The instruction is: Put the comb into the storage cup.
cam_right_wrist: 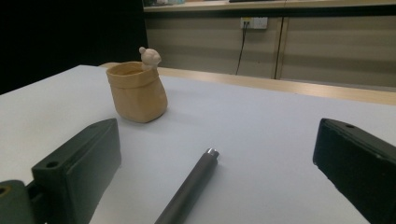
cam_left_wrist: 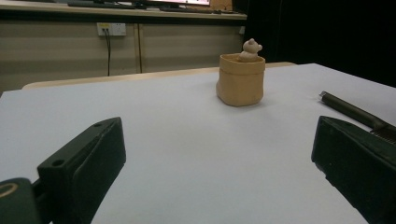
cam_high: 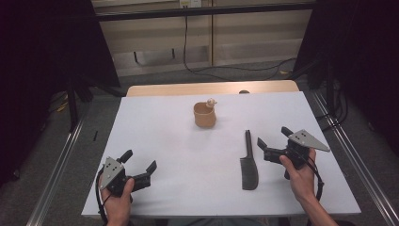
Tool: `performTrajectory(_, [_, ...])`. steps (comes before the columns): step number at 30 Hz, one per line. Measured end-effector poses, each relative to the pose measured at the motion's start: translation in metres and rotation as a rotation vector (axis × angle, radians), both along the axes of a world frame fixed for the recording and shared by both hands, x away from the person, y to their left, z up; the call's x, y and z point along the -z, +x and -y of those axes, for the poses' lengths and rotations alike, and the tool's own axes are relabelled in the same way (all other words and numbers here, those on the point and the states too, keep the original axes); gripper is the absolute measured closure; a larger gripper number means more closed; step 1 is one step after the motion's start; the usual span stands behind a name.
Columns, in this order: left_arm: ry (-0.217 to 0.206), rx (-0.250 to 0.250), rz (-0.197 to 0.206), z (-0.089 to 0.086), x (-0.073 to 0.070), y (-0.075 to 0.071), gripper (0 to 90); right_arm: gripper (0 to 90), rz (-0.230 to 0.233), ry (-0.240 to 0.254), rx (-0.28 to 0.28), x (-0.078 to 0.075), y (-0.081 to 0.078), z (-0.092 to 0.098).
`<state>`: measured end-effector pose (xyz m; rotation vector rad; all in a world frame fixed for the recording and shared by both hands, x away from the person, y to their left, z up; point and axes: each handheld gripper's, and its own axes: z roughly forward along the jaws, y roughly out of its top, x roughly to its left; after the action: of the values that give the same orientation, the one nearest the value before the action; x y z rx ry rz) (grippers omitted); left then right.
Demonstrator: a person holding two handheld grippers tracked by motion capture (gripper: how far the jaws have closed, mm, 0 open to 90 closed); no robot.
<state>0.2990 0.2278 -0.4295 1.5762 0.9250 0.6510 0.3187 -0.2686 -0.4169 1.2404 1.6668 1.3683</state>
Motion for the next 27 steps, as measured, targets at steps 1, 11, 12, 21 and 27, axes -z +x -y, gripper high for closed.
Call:
performTrajectory(1, [0.0,0.0,0.0,0.0,0.0,0.0,3.1,0.3,-0.006,-0.002,-0.005,-0.001,0.001,-0.001])
performTrajectory(11, [0.0,0.004,0.0,0.0,0.0,0.0,3.1,3.1,-0.117,0.007,-0.033,-0.002,0.017,-0.004])
performTrajectory(12, [0.002,0.005,-0.002,0.0,0.0,0.0,3.2,3.2,-0.151,-0.011,-0.034,-0.003,0.019,-0.004])
performTrajectory(21, [0.008,0.005,-0.003,0.0,0.0,0.001,3.1,2.2,-0.311,-0.044,-0.089,-0.002,0.03,-0.009])
performTrajectory(27, [0.009,0.002,-0.005,-0.001,0.001,0.001,3.1,2.4,-0.386,-0.033,-0.117,0.002,0.041,-0.012])
